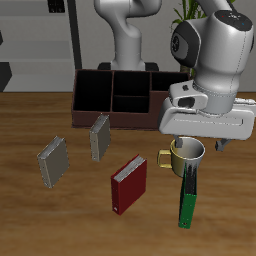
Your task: Place the green book into the back desk caddy's right compartment
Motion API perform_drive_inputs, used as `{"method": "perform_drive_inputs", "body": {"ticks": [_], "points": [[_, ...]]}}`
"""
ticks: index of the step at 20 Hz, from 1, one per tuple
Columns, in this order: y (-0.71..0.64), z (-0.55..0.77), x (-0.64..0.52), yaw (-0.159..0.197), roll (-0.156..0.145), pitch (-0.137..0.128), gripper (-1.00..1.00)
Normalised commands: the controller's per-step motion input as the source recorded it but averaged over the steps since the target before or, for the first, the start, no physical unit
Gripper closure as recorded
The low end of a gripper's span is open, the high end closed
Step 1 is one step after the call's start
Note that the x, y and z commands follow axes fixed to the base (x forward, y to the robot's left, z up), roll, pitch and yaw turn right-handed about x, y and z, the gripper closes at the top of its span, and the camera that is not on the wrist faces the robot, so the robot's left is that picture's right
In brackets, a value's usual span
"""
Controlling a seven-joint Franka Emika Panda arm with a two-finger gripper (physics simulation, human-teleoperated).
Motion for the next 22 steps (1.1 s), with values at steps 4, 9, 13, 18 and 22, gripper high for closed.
{"method": "perform_drive_inputs", "body": {"ticks": [4, 9, 13, 18, 22], "points": [[0.02, -0.36, 0.01, 0.023, -0.004, -0.003, -1.0], [0.08, -0.22, 0.01, -0.009, 0.002, 0.002, -1.0], [0.08, -0.39, 0.12, 0.006, -0.009, 0.024, -1.0], [0.06, -0.31, 0.09, -0.005, 0.003, 0.025, -1.0], [-0.01, -0.2, 0.02, -0.012, -0.004, 0.012, -1.0]]}}
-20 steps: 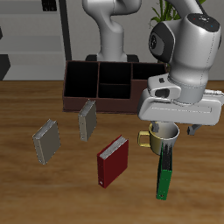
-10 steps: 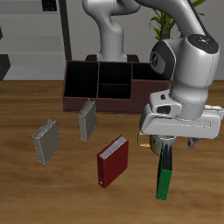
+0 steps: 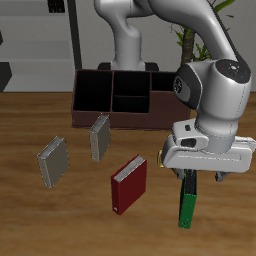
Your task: Place the green book into the back desk caddy's right compartment
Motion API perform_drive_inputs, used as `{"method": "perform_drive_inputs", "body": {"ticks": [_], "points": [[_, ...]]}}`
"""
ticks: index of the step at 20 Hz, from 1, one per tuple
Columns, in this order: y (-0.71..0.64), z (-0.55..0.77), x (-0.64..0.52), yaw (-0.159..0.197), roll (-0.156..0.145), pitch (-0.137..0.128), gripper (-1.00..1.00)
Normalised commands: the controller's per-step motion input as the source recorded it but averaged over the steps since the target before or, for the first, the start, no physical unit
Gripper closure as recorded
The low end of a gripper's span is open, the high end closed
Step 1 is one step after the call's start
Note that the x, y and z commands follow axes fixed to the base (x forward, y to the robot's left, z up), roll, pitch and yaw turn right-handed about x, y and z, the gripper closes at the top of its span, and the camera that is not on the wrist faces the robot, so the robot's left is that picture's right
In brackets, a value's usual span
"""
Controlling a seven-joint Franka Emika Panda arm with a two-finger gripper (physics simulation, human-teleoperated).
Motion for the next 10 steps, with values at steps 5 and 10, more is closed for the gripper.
{"method": "perform_drive_inputs", "body": {"ticks": [5, 10], "points": [[-0.05, -0.26, 0.03, -0.026, -0.011, 0.032, -1.0], [-0.11, -0.29, -0.01, -0.011, -0.017, 0.035, -1.0]]}}
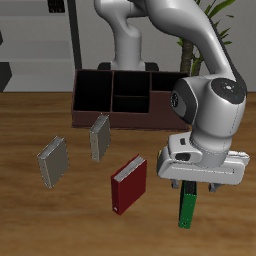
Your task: Place the green book into the back desk caddy's right compartment
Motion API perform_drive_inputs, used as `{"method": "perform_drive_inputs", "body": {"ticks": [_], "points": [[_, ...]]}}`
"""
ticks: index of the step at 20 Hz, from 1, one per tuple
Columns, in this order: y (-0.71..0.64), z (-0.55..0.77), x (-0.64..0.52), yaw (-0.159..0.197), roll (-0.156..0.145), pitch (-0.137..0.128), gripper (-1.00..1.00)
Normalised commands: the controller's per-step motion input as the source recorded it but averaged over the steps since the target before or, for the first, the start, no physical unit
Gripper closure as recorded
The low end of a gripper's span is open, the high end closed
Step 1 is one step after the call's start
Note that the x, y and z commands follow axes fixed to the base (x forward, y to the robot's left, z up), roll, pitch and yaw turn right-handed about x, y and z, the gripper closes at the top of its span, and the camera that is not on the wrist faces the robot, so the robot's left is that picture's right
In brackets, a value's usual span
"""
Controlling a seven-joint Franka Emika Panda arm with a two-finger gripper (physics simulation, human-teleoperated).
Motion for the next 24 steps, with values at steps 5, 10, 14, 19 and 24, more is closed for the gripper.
{"method": "perform_drive_inputs", "body": {"ticks": [5, 10, 14, 19, 24], "points": [[-0.12, -0.16, -0.04, 0.005, -0.018, 0.022, 1.0], [-0.09, -0.05, -0.03, -0.005, -0.001, 0.006, 1.0], [-0.05, 0.03, -0.02, -0.007, -0.005, 0.004, 1.0], [0.07, 0.45, -0.09, -0.005, 0.004, -0.046, 1.0], [0.09, 0.76, -0.24, 0.004, 0.009, -0.082, 1.0]]}}
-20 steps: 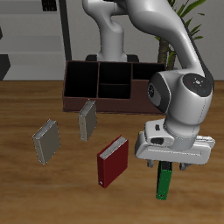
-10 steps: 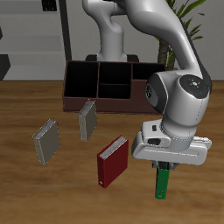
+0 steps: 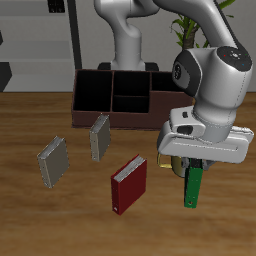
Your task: Place the green book into the back desk caddy's right compartment
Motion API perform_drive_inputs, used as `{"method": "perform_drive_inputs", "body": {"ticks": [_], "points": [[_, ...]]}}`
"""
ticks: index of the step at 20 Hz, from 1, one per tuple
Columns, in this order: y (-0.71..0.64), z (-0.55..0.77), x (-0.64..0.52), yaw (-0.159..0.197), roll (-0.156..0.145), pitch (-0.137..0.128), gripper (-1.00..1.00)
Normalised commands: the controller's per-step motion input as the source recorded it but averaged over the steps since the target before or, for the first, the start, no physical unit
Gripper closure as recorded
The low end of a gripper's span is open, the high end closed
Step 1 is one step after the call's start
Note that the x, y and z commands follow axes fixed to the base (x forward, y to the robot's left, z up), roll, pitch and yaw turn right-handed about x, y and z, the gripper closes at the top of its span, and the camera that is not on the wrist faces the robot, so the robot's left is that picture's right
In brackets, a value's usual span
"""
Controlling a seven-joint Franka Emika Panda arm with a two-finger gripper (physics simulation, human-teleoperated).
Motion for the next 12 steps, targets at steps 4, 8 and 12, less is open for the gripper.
{"method": "perform_drive_inputs", "body": {"ticks": [4, 8, 12], "points": [[0.03, 0.75, -0.31, 0.009, 0.011, -0.068, 1.0], [-0.04, 0.49, -0.29, 0.048, 0.005, -0.039, 1.0], [-0.09, 0.54, -0.49, 0.014, -0.001, -0.047, 1.0]]}}
